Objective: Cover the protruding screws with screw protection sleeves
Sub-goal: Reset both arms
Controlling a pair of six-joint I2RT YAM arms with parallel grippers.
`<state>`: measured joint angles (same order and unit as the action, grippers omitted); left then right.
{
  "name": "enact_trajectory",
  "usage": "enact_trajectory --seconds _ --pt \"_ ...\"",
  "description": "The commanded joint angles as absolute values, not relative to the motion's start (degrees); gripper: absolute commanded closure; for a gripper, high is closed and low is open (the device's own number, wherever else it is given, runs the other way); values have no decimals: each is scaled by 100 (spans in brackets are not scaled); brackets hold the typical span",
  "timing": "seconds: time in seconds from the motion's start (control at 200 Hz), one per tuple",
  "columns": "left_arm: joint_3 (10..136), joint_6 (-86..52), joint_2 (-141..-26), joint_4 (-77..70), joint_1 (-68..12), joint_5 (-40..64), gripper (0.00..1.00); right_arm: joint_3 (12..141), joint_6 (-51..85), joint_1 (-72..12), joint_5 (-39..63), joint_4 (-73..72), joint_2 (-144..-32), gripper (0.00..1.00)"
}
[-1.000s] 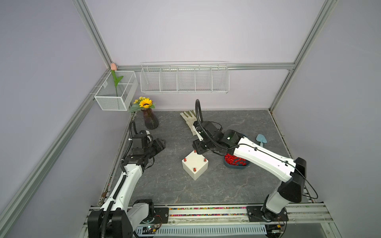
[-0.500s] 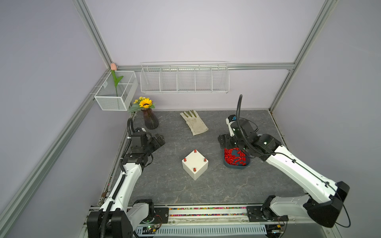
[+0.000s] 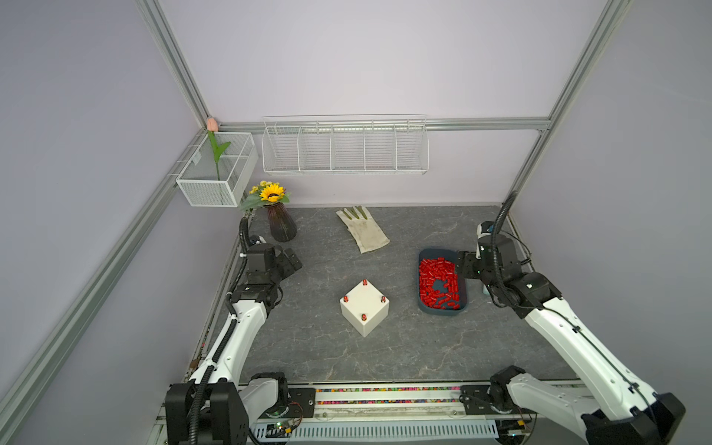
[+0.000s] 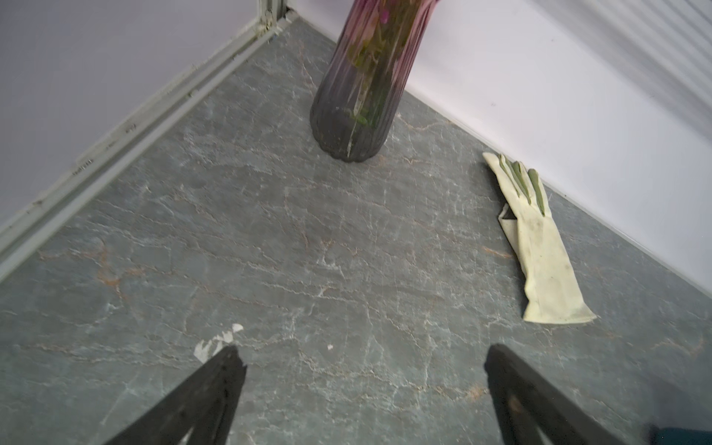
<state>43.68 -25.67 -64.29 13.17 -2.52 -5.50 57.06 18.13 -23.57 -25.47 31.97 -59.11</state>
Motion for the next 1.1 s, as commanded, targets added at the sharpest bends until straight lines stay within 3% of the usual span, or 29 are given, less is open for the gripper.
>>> enact_trajectory --seconds 0.0,0.4,0.73,1.095 --pt "4165 -2187 -6275 841 -218 -1089 0 5311 1502 -2167 -2752 2487 -5703 11" --pt "3057 -1269 -5858 -798 -222 -2239 0 4521 1192 -1540 -2846 1640 -5793 11" --pt "2997 -1003 -7400 -2053 -219 -2460 0 4103 1039 -1303 -3203 943 -5827 11" --pt "2708 -746 -8035 -3392 -211 -2153 0 3719 1165 -697 -3297 402 -5921 11"
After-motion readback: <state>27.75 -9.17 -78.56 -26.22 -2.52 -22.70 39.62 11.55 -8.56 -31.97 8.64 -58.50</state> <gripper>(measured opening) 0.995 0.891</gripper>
